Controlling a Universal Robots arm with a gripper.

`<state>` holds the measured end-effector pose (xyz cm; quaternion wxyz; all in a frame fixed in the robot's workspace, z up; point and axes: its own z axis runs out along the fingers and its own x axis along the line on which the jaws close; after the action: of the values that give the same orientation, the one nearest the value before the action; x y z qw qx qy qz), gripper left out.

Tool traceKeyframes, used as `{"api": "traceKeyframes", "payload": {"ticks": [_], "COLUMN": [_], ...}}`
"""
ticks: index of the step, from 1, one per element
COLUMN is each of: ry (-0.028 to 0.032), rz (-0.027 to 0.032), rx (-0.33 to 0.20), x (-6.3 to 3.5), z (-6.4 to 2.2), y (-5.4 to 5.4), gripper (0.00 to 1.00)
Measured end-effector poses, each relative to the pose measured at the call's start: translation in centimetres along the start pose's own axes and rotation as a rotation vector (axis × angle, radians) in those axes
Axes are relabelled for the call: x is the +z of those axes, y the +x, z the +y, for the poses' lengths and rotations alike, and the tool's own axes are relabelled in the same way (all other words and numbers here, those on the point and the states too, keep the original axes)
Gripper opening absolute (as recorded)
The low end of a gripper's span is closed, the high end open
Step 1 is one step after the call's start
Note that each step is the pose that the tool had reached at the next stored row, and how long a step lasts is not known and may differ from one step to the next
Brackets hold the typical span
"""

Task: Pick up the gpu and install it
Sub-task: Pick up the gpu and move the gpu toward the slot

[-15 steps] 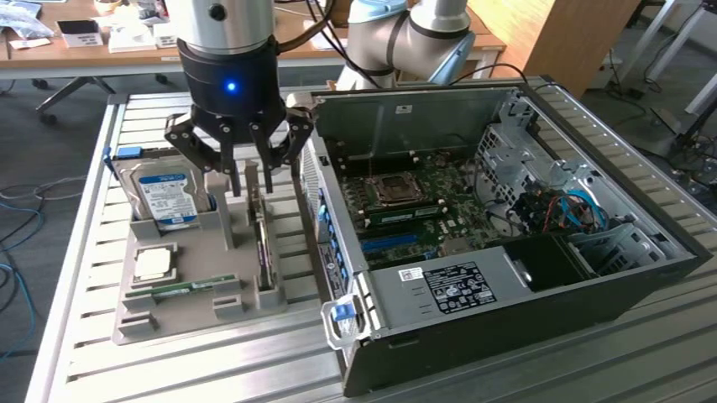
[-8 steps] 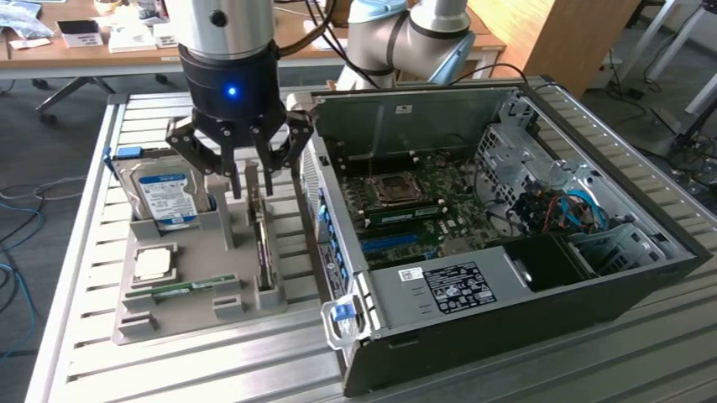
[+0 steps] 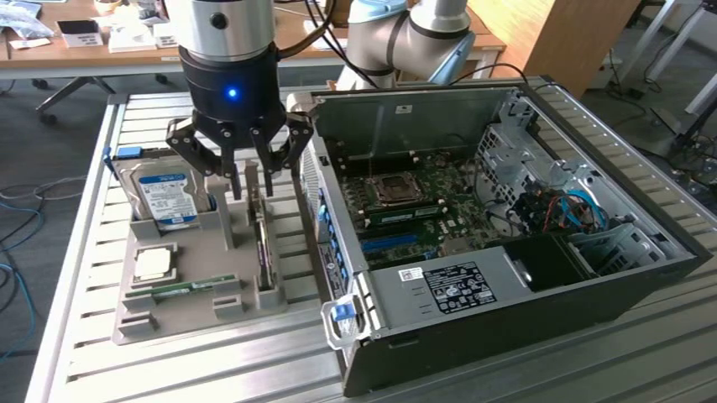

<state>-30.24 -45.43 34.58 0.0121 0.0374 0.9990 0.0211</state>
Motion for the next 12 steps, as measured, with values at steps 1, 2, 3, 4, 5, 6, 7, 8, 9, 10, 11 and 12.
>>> {"api": "traceKeyframes", "payload": {"ticks": [1,2,3,4,5,6,7,8,9,10,11,12], "ry": [-0.0001,0.0,-0.0002,-0.0003,-0.0002,-0.0001,-0.0001,-0.0001,-0.0001,-0.0001,-0.0001,-0.0001], "rz": [0.0,0.0,-0.0001,-0.0003,-0.0002,-0.0001,-0.0001,0.0,-0.0001,-0.0001,0.0,-0.0001], "rx": [0.0,0.0,0.0,0.0,0.0,0.0,0.0,0.0,0.0,0.0,0.0,0.0], "x": [0.0,0.01,0.04,0.09,0.13,0.19,0.26,0.33,0.4,0.46,0.53,0.6], "z": [0.0,0.0,0.0,0.0,-0.01,-0.01,-0.01,-0.01,-0.02,-0.02,-0.02,-0.03], "y": [0.0,0.0,0.0,0.0,0.0,0.0,0.0,0.01,0.01,0.01,0.01,0.01], "gripper": [0.42,0.42,0.42,0.42,0.42,0.42,0.42,0.42,0.42,0.42,0.42,0.42]}}
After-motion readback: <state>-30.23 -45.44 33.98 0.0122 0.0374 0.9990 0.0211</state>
